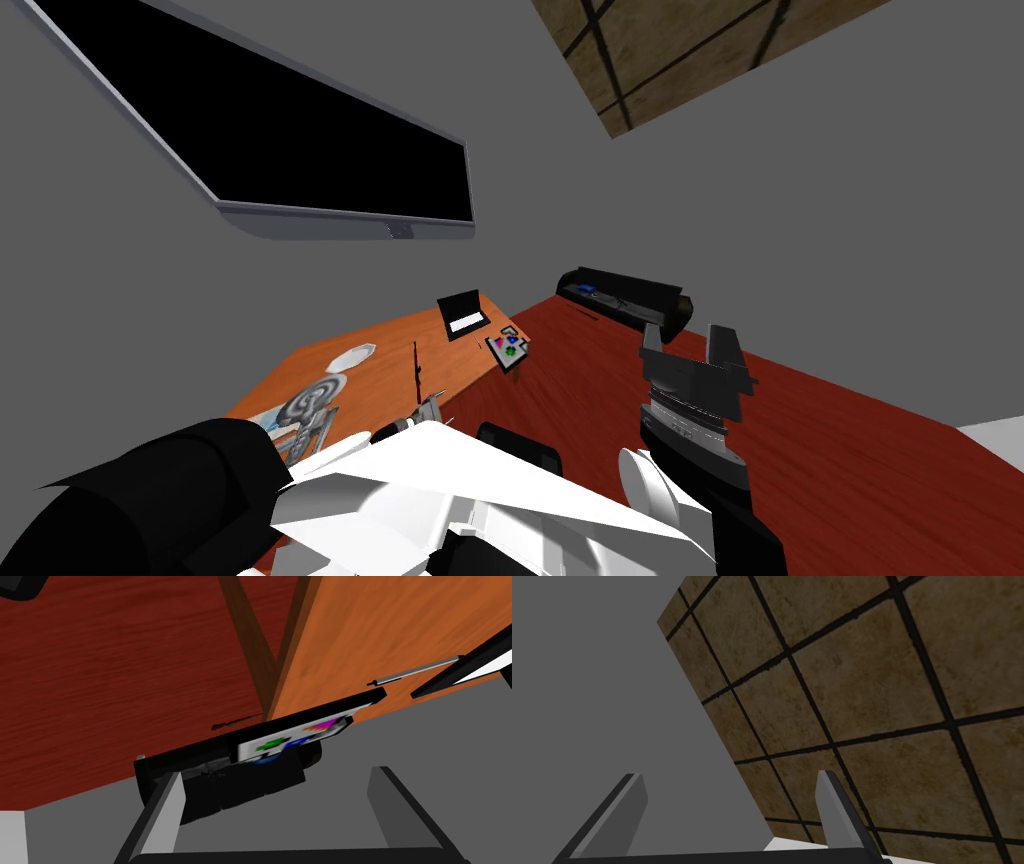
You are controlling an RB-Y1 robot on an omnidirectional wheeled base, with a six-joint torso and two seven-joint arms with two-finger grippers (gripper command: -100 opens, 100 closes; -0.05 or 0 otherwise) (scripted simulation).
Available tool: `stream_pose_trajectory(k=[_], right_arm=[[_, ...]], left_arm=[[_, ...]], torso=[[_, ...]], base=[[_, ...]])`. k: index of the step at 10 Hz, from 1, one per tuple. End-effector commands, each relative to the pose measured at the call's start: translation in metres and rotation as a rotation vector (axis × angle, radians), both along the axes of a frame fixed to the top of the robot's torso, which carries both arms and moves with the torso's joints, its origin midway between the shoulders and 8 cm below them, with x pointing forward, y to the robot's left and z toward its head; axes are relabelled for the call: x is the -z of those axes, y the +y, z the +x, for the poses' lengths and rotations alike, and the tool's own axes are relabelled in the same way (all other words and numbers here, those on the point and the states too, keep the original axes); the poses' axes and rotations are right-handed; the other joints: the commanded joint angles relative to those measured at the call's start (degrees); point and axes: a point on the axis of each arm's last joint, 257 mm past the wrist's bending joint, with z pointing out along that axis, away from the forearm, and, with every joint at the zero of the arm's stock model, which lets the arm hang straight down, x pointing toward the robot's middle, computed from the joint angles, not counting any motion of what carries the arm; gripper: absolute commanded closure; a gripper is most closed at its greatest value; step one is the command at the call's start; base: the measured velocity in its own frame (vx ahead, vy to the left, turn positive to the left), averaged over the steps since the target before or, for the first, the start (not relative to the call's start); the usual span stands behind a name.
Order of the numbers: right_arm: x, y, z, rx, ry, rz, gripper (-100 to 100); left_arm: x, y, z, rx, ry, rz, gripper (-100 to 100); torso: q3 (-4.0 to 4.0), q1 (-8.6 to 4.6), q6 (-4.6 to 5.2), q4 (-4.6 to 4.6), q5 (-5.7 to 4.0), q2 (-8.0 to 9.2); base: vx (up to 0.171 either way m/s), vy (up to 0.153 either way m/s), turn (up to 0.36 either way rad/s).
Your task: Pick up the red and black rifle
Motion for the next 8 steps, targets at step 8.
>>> stream_pose_trajectory(k=[8], right_arm=[[0.000,0.000,0.000,0.000,0.000,0.000,0]], left_arm=[[0.060,0.098,-0.117,0.266,0.243,0.417,-100]], torso=[[-0.03,0.02,0.00,-0.01,0.00,-0.05]], base=[[0.038,0.006,-0.234]])
